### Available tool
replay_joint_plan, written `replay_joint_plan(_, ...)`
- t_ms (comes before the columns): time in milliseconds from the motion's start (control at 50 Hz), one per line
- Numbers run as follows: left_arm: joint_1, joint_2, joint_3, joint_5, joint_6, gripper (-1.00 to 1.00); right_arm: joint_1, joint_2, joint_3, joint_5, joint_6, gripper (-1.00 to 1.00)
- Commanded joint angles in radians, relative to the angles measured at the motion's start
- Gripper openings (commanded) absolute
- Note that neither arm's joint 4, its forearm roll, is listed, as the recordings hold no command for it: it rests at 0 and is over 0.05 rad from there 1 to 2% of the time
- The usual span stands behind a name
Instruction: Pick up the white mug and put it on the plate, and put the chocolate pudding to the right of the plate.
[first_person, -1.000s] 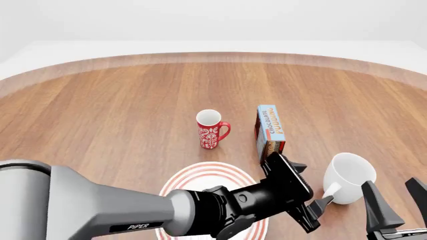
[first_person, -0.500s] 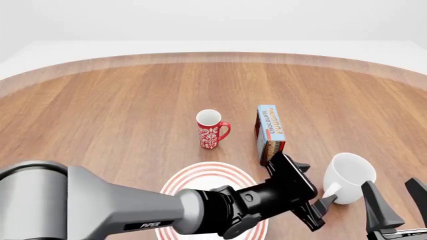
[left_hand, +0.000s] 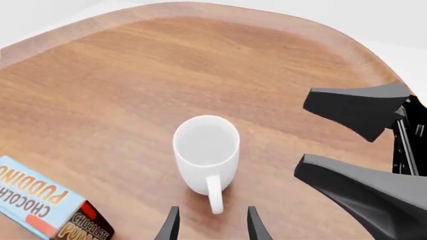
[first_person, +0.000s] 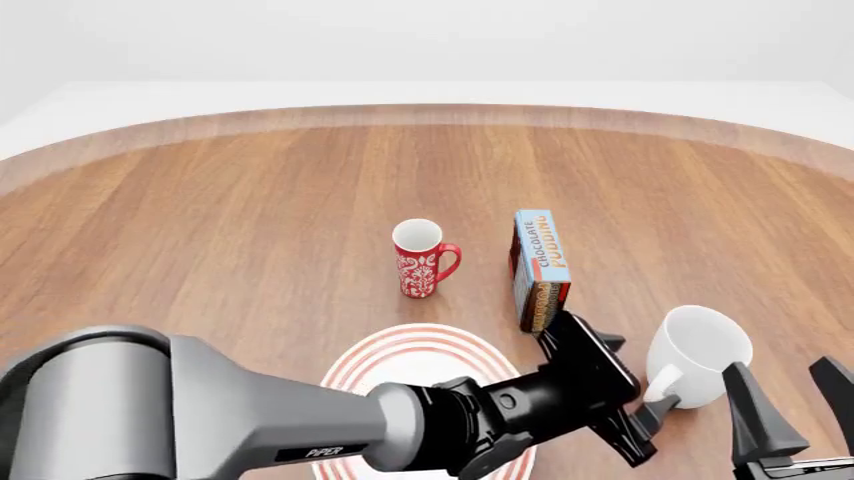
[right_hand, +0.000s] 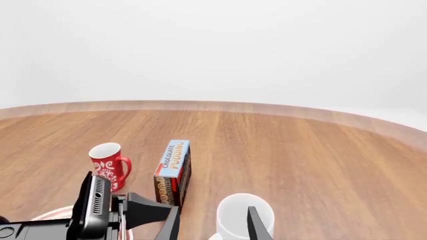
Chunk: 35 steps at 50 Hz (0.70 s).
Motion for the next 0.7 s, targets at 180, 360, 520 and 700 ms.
replay_joint_plan(180,0.002,0.048,-0.038,-0.002,-0.013,1.00,0.000,0.000,0.003,0.000,0.003,1.00)
replay_joint_plan(360,0.008,0.078,-0.066,0.005,-0.015,1.00,-0.001,0.000,0.001,0.001,0.005,1.00)
replay_joint_plan(520,0.010,0.100,-0.086,0.011,-0.018,1.00,-0.001,0.000,0.002,0.001,0.007,1.00)
replay_joint_plan(700,0.002,0.121,-0.107,0.017,-0.023,1.00,-0.001,0.000,0.002,0.002,0.008,1.00)
